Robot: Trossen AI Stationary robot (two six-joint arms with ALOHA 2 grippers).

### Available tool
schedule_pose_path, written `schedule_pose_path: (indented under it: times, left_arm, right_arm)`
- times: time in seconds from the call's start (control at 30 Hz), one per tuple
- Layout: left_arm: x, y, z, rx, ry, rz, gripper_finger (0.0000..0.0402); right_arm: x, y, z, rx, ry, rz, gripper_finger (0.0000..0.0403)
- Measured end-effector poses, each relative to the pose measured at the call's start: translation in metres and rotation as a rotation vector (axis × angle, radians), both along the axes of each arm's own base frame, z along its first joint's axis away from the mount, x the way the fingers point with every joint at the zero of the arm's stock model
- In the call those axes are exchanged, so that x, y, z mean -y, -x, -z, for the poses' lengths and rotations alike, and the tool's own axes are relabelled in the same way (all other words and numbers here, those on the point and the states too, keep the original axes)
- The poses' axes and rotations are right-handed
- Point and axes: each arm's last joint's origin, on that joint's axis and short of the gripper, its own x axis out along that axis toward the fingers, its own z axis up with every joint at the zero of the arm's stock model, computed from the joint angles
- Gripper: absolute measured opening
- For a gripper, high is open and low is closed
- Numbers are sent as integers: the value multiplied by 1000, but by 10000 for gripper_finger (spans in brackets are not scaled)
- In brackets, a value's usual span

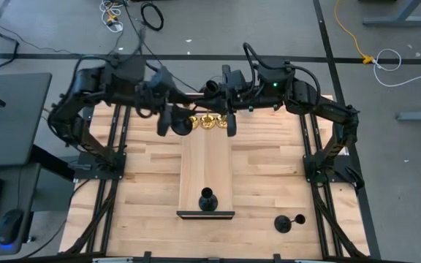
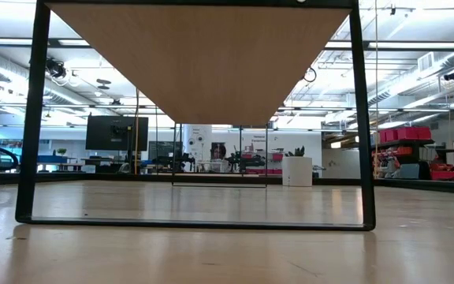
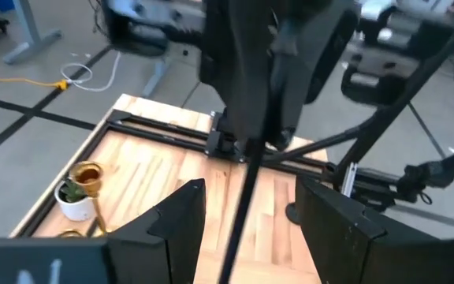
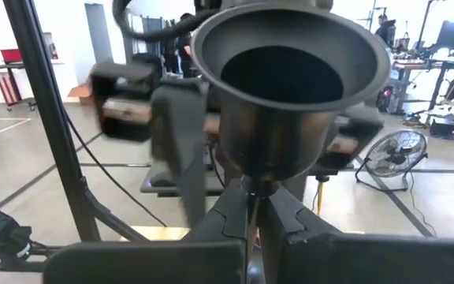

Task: Pick & Place candle stick holders
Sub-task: Put the top black candle holder on the shelf aligned with the other black candle holder

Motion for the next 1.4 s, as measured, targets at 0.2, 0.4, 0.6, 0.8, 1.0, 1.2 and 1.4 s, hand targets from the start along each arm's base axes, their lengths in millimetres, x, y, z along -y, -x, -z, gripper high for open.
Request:
schedule_pose_path:
  times: [0.2, 0.4, 0.6, 0.8, 1.0, 1.2, 1.4]
  left_arm:
    - [0, -19, 11, -47, -5, 7, 197]
    - [0, -19, 11, -52, -6, 9, 197]
    - [0, -19, 12, -53, -6, 8, 195]
    - [0, -22, 13, -58, -6, 8, 160]
    - [0, -22, 13, -58, -5, 8, 98]
    - [0, -22, 13, -58, -12, 12, 27]
    - [0, -22, 13, -57, -14, 16, 19]
  right_arm:
    - [0, 0, 1, -10, 3, 0, 2]
    - [0, 0, 3, -28, 2, -1, 2]
    - [0, 0, 3, -27, 6, -1, 2]
    - [0, 0, 3, -25, 10, -10, 2]
    - [-1, 1, 2, -17, 11, -26, 2]
    - [0, 1, 2, -18, 6, -24, 2]
    - [-1, 1, 2, -19, -6, -27, 2]
